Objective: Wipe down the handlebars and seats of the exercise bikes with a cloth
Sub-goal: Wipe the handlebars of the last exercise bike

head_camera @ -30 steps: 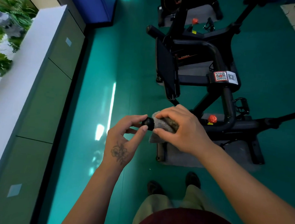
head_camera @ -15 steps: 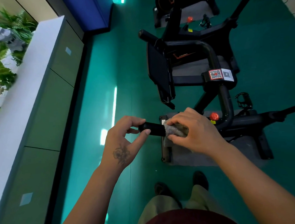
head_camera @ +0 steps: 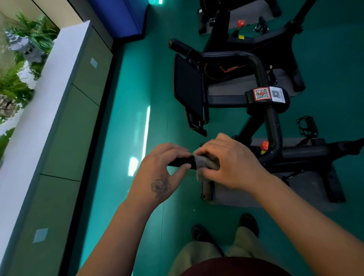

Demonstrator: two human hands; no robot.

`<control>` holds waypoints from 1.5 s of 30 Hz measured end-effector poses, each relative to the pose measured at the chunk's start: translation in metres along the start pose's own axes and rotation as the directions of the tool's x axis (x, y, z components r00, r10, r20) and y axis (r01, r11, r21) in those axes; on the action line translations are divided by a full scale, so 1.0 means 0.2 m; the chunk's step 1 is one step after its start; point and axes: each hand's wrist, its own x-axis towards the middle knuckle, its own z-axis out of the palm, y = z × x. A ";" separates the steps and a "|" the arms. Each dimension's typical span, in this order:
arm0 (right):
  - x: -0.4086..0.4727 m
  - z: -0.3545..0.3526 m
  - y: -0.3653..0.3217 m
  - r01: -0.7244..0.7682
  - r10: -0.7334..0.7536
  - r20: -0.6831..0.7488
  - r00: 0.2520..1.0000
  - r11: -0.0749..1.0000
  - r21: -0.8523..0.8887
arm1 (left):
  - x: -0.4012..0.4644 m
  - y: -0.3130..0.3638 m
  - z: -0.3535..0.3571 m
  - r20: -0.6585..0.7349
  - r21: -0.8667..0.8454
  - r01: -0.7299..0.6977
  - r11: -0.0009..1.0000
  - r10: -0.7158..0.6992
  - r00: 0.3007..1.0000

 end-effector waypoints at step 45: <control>-0.13 -0.19 0.23 0.002 0.008 0.079 0.997 0.992 -0.129 | 0.09 0.05 0.09 0.047 0.301 0.016 0.953 -0.032 0.998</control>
